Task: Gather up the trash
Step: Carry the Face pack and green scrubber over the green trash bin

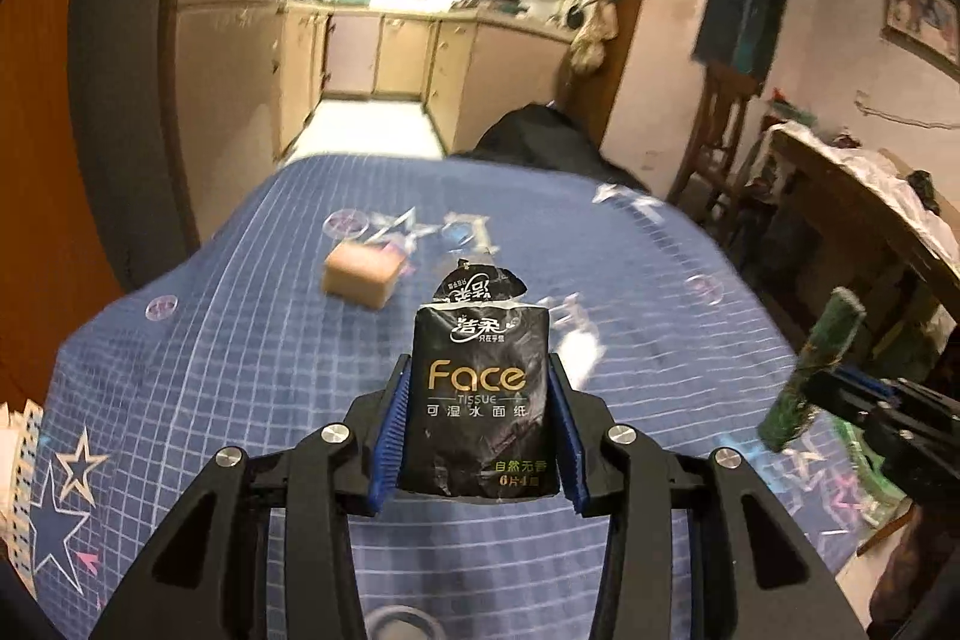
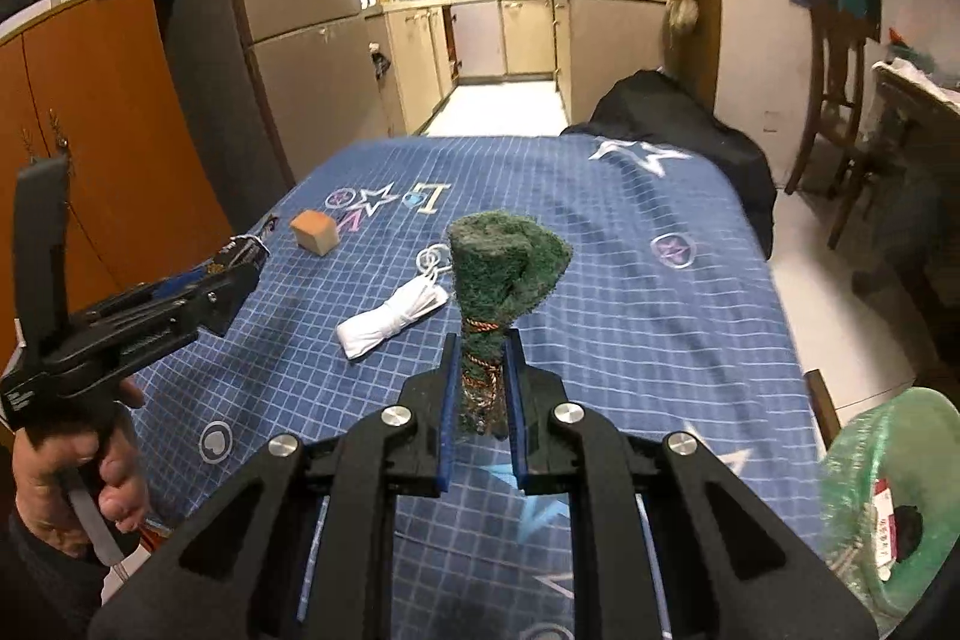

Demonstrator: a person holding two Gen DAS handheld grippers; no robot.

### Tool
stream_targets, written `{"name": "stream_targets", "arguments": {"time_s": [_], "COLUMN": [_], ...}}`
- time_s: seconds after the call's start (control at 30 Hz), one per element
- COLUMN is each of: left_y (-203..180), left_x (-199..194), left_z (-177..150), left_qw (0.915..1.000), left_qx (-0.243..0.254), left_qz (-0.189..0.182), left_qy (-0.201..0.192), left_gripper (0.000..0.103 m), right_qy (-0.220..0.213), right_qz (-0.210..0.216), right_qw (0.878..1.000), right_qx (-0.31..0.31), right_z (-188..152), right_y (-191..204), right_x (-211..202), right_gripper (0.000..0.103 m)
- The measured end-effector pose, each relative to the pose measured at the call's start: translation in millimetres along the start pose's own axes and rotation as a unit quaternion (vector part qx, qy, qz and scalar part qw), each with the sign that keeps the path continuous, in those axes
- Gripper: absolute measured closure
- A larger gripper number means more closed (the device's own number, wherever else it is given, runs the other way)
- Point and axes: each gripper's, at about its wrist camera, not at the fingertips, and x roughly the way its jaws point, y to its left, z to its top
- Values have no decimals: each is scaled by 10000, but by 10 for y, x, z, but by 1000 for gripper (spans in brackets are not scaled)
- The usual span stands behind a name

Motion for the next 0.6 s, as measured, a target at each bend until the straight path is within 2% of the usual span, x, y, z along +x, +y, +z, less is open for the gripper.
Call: {"name": "stream_targets", "arguments": {"time_s": [0.33,0.6], "left_y": [-645,-1320], "left_x": [-373,-535], "left_z": [62,127], "left_qw": [9981,9932], "left_qx": [414,751], "left_qz": [-273,-710], "left_qy": [-375,-536], "left_gripper": [60,60], "right_qy": [-502,-770], "right_qz": [-378,-736], "right_qw": [9980,9943], "right_qx": [-95,55], "right_z": [37,-13], "right_y": [-163,-469], "right_x": [-538,-952], "right_gripper": [91,91]}}
